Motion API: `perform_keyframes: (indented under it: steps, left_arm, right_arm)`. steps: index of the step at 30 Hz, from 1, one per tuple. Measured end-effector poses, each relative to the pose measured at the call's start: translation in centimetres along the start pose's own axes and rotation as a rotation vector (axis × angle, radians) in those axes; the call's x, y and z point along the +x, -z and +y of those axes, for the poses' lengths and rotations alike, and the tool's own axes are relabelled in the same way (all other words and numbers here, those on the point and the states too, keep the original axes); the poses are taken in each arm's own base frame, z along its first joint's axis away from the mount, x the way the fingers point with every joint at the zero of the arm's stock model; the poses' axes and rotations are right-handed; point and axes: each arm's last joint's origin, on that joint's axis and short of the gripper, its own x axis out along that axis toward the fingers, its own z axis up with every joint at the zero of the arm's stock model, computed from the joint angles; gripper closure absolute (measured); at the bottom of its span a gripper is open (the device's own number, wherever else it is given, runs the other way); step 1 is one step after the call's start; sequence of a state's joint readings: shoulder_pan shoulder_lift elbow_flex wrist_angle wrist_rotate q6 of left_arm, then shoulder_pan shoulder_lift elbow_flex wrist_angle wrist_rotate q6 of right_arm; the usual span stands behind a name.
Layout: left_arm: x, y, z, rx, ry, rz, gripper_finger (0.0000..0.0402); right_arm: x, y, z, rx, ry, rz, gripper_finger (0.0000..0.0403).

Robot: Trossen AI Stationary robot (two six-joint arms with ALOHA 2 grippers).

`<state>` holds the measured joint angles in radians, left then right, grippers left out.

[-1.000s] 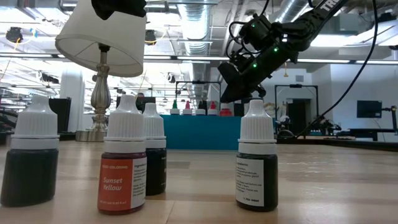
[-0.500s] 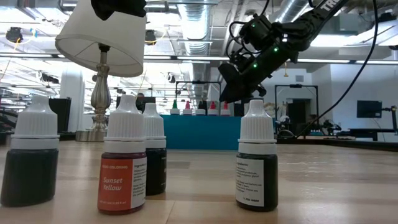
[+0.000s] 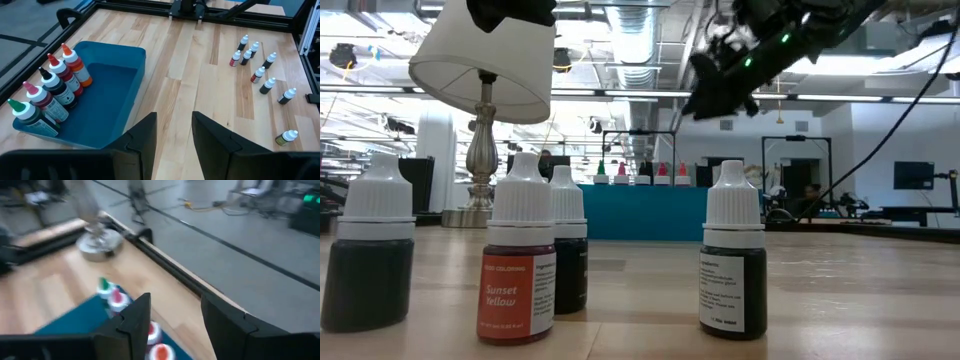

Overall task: Pick & Place food coloring
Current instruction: Put the small black food coloring bottle into the bin

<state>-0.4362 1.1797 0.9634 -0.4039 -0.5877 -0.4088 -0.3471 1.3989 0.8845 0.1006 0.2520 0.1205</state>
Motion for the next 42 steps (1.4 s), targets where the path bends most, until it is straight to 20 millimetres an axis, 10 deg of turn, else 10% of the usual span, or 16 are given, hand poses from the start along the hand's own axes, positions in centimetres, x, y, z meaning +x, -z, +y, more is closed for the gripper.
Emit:
perform_keyframes:
  steps: [9, 21, 42]
  left_arm:
    - [0.0, 0.0, -0.1, -0.01, 0.031, 0.005, 0.0288]
    - [0.0, 0.1, -0.3, -0.094, 0.101, 0.048, 0.0288]
    - [0.0, 0.2, -0.3, -0.105, 0.096, 0.057, 0.0288]
  right_arm:
    - [-8.1, -1.2, 2.9, -0.053, -0.331, 0.05, 0.0257]
    - [-19.0, 2.0, 6.7, 0.044, -0.666, 0.344, 0.0294]
    - [-23.5, 10.1, 12.0, 0.012, -0.595, 1.092, 0.0337]
